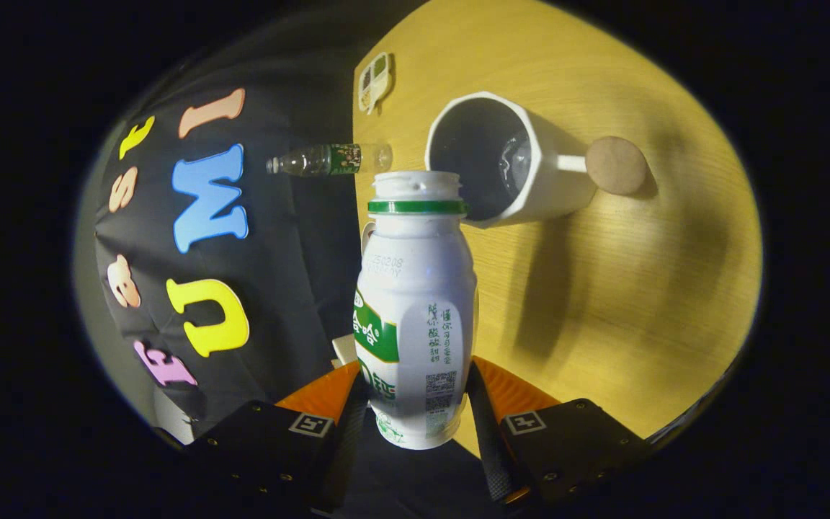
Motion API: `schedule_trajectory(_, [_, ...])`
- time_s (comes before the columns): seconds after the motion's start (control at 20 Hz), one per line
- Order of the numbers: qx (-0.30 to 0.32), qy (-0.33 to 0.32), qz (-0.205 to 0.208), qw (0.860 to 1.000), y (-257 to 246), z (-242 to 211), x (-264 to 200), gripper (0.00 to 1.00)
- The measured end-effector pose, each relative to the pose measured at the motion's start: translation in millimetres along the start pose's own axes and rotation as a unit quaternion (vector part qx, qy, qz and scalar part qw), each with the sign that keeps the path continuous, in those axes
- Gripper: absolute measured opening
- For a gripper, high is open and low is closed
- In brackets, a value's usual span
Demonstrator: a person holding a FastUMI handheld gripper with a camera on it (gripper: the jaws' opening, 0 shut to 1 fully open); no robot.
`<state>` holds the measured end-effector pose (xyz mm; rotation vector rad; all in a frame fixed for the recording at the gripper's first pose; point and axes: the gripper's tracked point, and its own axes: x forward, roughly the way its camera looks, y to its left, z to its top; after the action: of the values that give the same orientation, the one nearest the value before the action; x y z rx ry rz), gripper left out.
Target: Take the bottle from table, then pour the juice into the cup, finally place the bottle on the coaster
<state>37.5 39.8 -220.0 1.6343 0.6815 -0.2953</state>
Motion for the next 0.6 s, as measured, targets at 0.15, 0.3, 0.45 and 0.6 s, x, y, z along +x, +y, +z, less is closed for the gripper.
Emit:
schedule_trajectory(0.15, [-0.058,-0.019,-0.010,0.998,-12,4,3,0.72])
schedule_trajectory(0.3, [-0.107,-0.033,-0.016,0.994,-18,3,4,0.72])
schedule_trajectory(0.45, [-0.178,-0.050,-0.013,0.983,-18,2,3,0.72])
schedule_trajectory(0.6, [-0.246,-0.059,-0.018,0.967,-23,0,1,0.71])
